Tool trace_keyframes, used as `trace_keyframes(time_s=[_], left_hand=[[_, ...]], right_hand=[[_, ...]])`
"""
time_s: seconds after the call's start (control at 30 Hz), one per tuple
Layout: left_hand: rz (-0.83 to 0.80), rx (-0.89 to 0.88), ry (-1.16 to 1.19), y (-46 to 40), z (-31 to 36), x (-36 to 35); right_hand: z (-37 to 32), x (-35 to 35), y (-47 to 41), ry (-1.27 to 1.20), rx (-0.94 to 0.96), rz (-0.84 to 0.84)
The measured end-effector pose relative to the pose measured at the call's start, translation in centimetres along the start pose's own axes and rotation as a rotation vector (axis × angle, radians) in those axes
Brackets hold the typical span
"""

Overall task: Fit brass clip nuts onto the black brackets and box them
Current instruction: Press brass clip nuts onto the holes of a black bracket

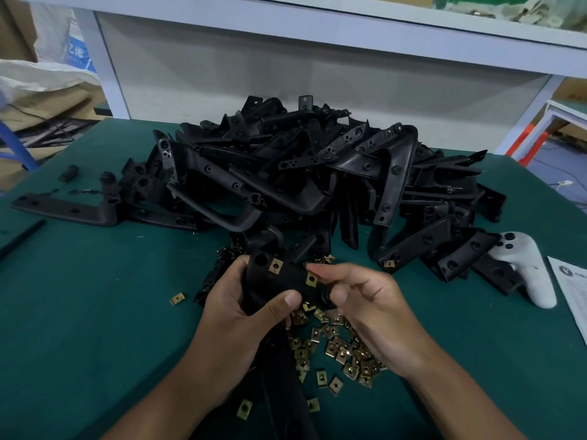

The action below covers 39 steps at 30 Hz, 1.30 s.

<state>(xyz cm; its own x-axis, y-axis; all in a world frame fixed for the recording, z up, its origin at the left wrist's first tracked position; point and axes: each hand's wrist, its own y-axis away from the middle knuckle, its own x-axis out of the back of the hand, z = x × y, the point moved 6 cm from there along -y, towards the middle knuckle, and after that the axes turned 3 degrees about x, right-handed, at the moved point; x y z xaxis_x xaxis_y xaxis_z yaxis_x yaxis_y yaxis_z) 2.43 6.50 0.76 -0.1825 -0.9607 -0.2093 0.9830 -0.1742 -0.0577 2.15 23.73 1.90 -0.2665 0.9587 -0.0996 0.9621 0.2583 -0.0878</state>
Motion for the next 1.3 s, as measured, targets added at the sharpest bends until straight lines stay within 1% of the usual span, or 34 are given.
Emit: trace_keyframes(time_s=[0.07, 0.17, 0.33, 0.53, 0.6, 0.7, 0.83, 0.93, 1.0, 1.1, 1.17, 1.3], left_hand=[[0.022, -0.024, -0.019, 0.1, 0.1, 0.0], [0.067, -0.044, -0.031, 0.2, 0.0, 0.1], [0.085, -0.066, -0.061, 0.2, 0.0, 0.0], [0.048, -0.11, -0.092, 0.4, 0.9, -0.1], [0.02, -0.108, -0.105, 0.7, 1.3, -0.4], [-0.029, -0.124, -0.204, 1.2, 2.0, -1.4], [-0.195, -0.2, -0.38, 2.2, 3.5, -6.1], [-0.322, -0.322, -0.555, 3.5, 4.6, -12.2], [-0.426, -0.401, -0.606, 4.8, 4.7, -17.0], [-0.596, -0.429, -0.581, 7.4, 3.7, -24.2], [-0.689, -0.449, -0.525, 9.7, 2.5, -28.6], [-0.821, -0.445, -0.461, 14.7, 0.3, -35.2]], right_hand=[[-0.3, -0.3, 0.0, 0.074, 0.03, -0.009], [-0.7, -0.4, 0.2, 0.135, 0.07, 0.035], [-0.8, -0.5, 0.3, 0.135, 0.099, 0.038], [-2.0, 0.2, 0.4, 0.193, 0.121, 0.094], [-3.4, 0.5, 0.9, 0.279, 0.148, 0.11], [-5.9, 1.3, 3.2, 0.507, 0.19, 0.147], [-9.4, 3.7, 9.8, 0.753, 0.245, 0.28], [-11.2, 6.3, 16.4, 0.749, 0.198, 0.457], [-12.0, 8.1, 21.3, 0.754, 0.143, 0.593], [-13.4, 10.3, 28.6, 0.864, 0.062, 0.769], [-13.9, 11.5, 33.6, 0.879, -0.019, 0.882], [-14.3, 12.9, 41.8, 0.919, -0.164, 1.016]])
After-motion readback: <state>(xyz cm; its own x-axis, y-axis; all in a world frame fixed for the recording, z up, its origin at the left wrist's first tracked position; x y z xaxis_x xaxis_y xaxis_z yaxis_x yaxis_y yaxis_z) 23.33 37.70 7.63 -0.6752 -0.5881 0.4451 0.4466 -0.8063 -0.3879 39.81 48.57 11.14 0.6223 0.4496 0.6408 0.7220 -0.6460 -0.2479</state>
